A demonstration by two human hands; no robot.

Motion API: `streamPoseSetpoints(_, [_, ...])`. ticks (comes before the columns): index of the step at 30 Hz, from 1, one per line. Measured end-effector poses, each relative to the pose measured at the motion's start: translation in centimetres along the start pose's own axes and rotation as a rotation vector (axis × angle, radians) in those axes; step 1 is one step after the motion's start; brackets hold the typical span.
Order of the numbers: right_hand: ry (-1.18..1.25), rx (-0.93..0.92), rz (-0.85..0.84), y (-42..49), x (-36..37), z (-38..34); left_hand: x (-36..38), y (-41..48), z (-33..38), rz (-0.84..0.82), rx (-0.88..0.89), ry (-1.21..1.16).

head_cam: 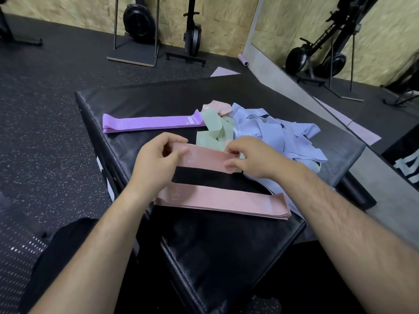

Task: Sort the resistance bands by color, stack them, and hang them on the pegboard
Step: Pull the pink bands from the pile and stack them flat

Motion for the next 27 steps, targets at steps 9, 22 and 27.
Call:
streamPoseSetpoints(9, [-0.280, 0.098, 0.064, -2.8, -1.8, 4.2, -1.2, 0.9, -0.8, 0.049, -0.047, -0.077])
streamPoseSetpoints(22, [0.409, 0.245, 0.283, -11.0, -3.8, 6.7, -2.2, -0.1, -0.3, -0.016, -0.118, -0.259])
streamPoseSetpoints(27, [0.449, 0.301, 0.255, -12.5, -1.9, 6.0, -2.8, -1.2, -0.4, -0.091, -0.041, 0.066])
Point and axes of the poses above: each hand's wrist, its own y-axis towards the middle knuckle, its own x-axis out of the palm, z = x × y, the point moved 2 cm from there along y, towards the middle knuckle, and after that the axes turned 4 degrees about -z, right-handed, at the moved point
